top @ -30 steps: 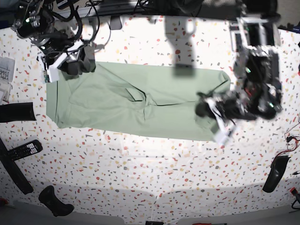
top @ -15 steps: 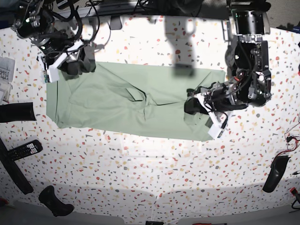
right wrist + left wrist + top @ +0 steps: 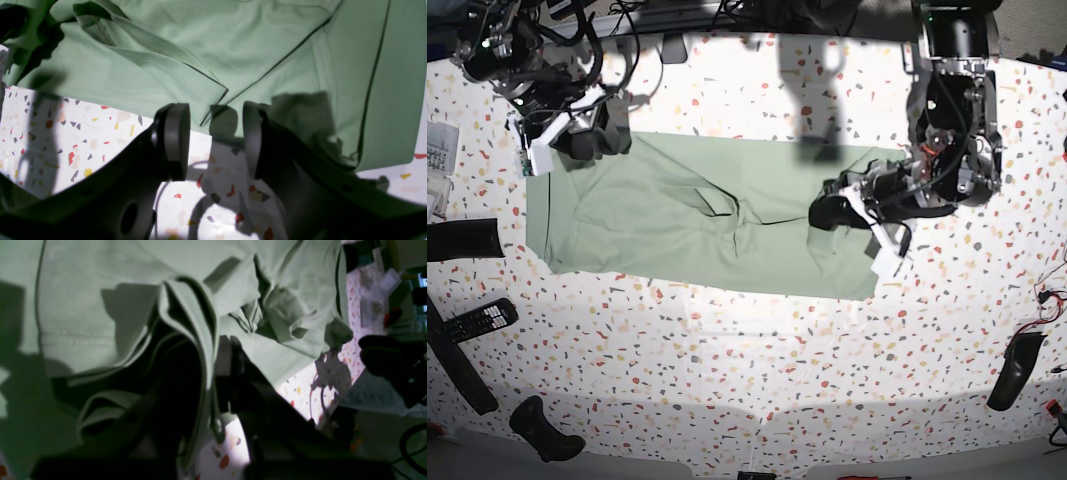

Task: Fold the T-shirt properly
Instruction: 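Lift the strip end with the left gripper and fold it toward the middle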

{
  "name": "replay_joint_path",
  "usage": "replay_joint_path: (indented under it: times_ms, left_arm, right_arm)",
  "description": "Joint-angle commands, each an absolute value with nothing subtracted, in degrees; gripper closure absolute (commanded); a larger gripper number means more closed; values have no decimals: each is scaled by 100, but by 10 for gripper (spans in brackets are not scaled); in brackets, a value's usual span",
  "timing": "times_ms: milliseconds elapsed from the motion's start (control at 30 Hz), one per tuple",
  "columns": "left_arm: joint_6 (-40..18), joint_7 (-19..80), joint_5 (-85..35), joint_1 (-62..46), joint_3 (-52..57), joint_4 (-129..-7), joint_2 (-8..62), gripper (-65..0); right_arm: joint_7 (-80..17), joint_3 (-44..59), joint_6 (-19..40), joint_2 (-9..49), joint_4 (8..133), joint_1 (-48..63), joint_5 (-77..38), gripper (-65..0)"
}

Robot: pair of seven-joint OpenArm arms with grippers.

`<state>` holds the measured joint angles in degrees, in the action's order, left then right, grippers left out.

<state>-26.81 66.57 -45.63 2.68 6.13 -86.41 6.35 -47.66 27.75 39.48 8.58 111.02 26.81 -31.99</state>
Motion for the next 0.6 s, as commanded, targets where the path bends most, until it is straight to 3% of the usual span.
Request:
replay_joint_path:
  times_ms: [0, 167, 267, 333, 567]
  left_arm:
    - [-2703, 6495, -4698, 379, 628, -8744, 635, -12]
    - [-2709, 6667, -5133, 362, 626, -8742, 467, -228]
    - [-3406, 7961, -6204, 401, 585, -8744, 213, -241]
    - [-3675, 8000, -6792, 395, 578, -8744, 93, -241]
    - [-3693, 8000, -7531, 624, 607, -8785, 454, -241]
  right_arm:
    - [-4654, 2801, 4000, 906, 11218, 2668, -3326, -252]
    - [-4652, 2801, 4000, 906, 11218, 2665, -3326, -252]
    - [-4652, 2801, 4000, 906, 11218, 2648, -3326, -252]
    - [-4654, 2801, 4000, 906, 11218, 2606, -3326, -252]
    - [-4678, 2801, 4000, 906, 11216, 2543, -3323, -252]
